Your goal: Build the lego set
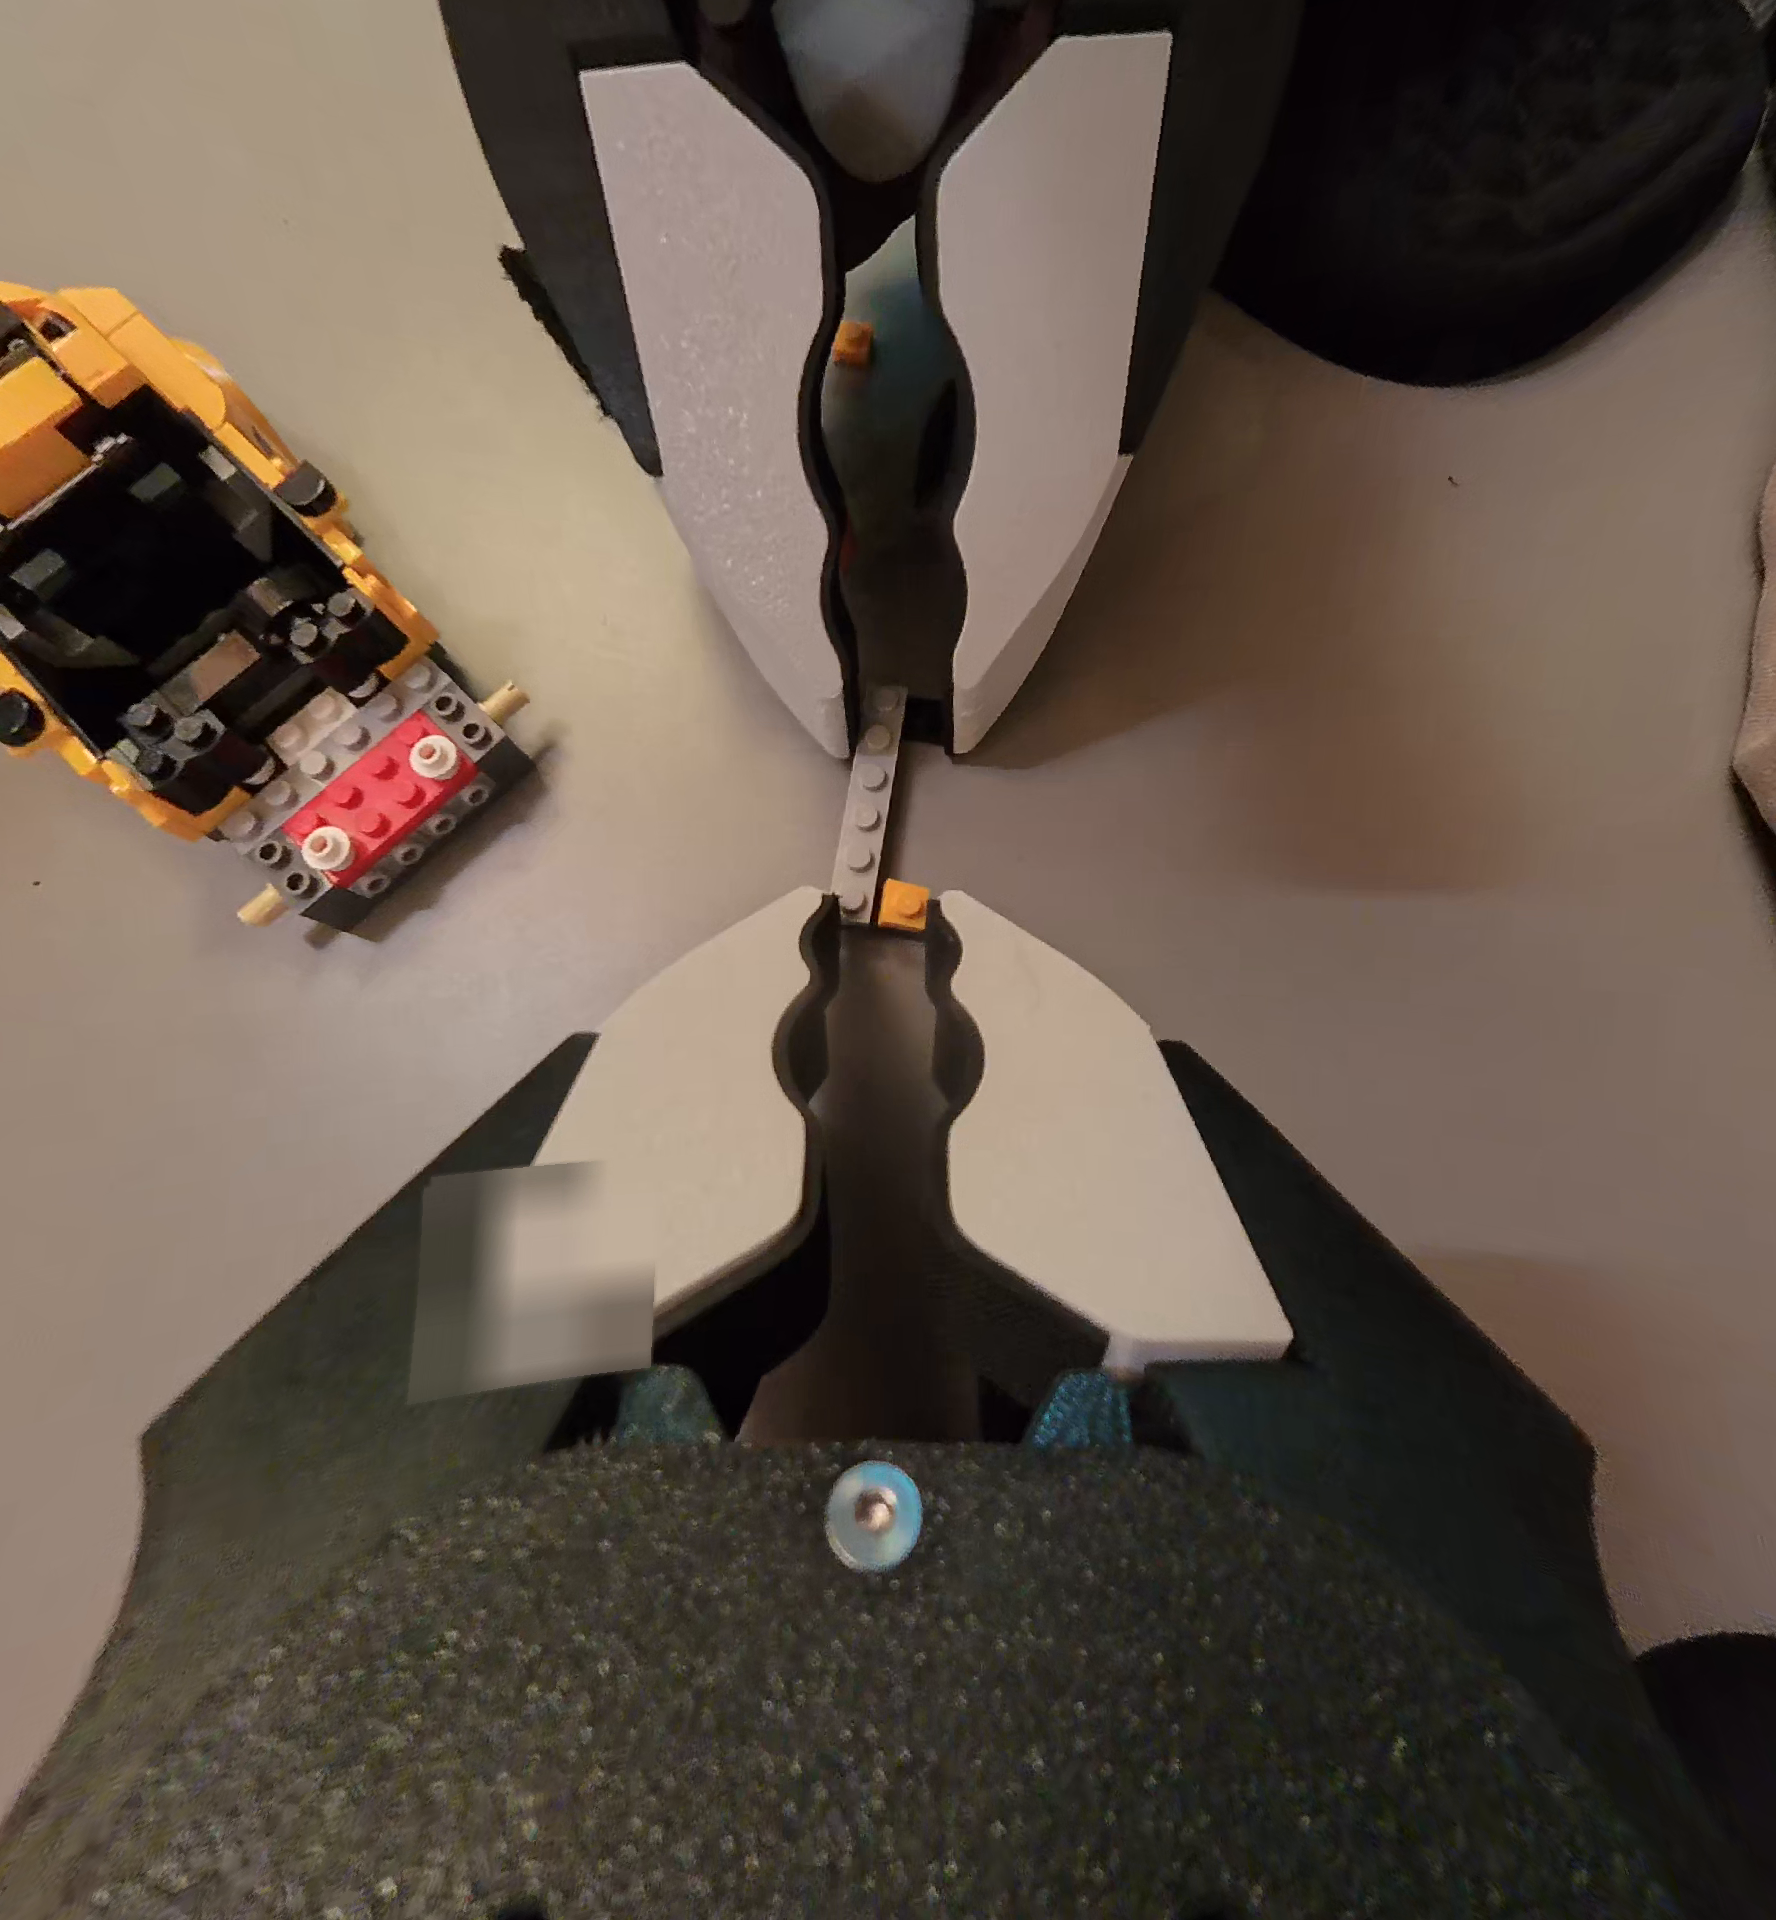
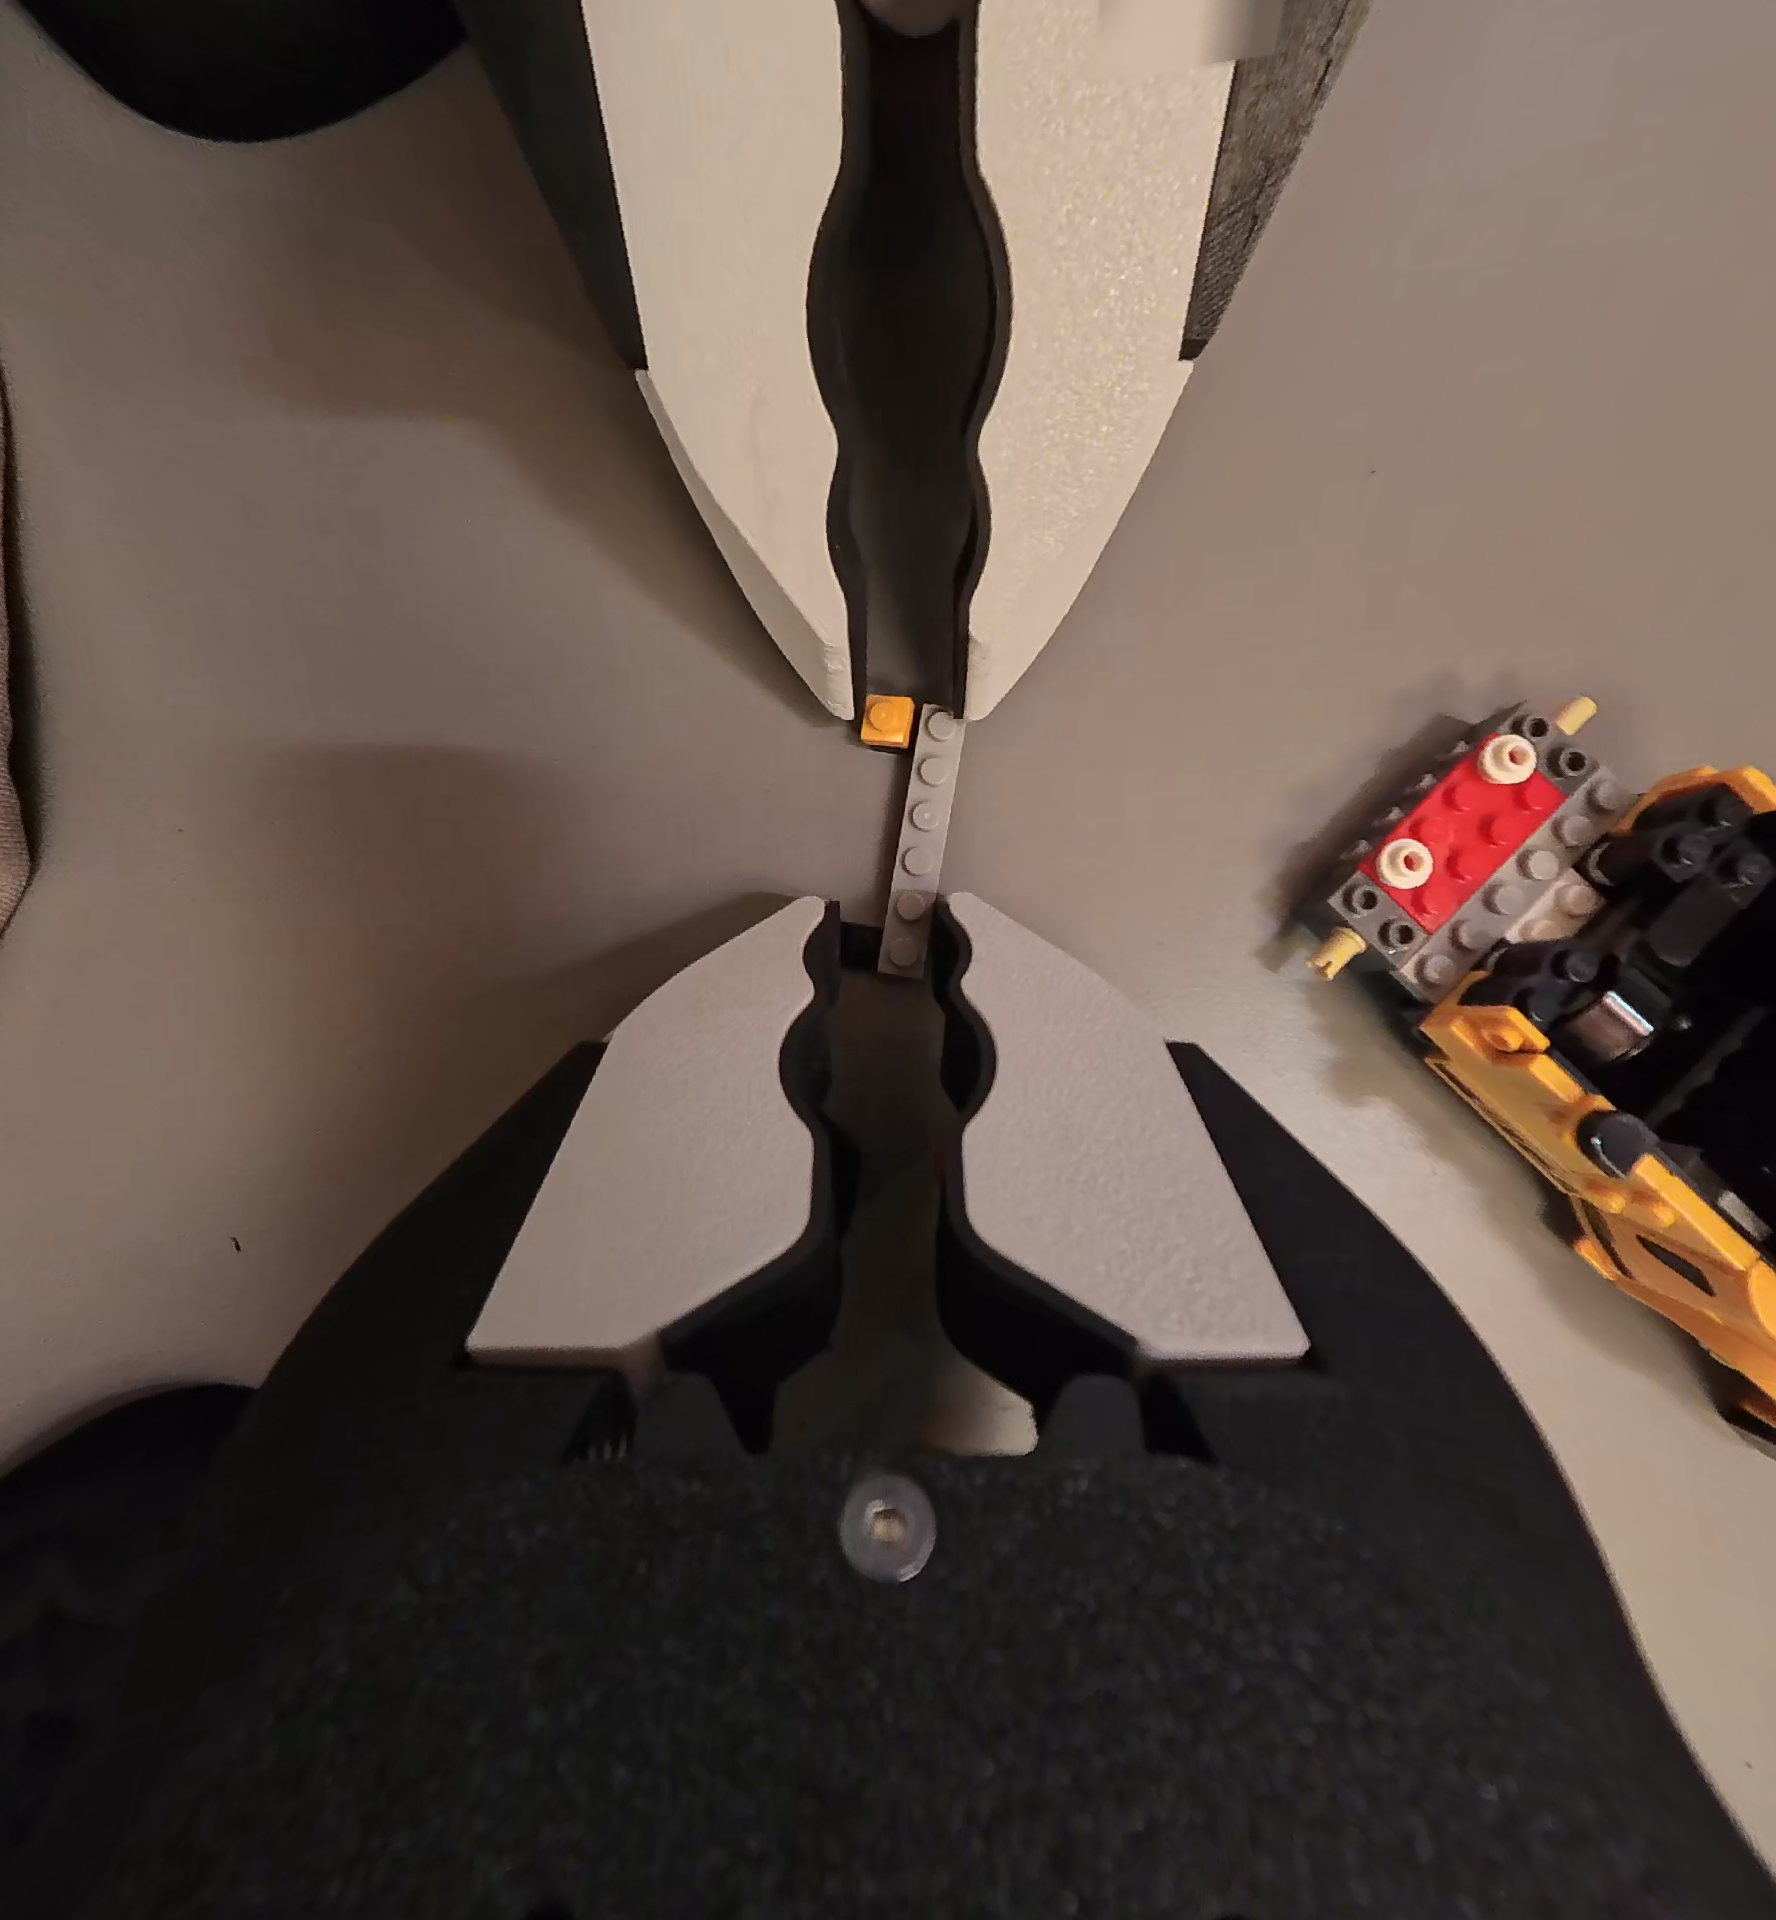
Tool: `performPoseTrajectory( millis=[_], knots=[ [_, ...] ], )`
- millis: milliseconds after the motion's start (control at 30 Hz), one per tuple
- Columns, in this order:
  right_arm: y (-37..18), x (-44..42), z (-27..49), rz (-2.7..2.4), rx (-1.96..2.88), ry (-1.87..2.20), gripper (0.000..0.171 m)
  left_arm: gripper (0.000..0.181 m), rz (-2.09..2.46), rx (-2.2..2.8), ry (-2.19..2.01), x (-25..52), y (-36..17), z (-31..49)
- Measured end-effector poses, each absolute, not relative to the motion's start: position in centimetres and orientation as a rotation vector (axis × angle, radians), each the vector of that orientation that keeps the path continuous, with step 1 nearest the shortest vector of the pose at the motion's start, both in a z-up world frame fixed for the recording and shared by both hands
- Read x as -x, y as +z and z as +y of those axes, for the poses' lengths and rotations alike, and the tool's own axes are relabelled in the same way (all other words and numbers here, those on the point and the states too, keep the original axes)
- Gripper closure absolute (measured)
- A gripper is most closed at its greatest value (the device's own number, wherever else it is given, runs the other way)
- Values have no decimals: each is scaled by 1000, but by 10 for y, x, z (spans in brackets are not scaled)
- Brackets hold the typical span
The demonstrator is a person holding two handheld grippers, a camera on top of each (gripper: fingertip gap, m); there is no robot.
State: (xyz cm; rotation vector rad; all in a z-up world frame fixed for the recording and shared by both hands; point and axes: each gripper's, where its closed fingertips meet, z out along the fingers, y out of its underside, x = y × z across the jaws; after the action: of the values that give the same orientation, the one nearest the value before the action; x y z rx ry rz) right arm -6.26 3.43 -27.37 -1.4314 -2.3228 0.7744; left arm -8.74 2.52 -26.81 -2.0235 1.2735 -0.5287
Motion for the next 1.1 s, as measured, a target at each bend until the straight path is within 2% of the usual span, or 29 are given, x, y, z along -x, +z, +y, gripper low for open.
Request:
performPoseTrajectory(
  millis=[33,1100],
  knots=[
    [-274,63,34,-2323,1432,775,155,166,1272,2027,-528,88,-269,25],
    [-274,62,33,-2332,1429,785,155,163,1266,2034,-555,87,-270,24]
  ],
)
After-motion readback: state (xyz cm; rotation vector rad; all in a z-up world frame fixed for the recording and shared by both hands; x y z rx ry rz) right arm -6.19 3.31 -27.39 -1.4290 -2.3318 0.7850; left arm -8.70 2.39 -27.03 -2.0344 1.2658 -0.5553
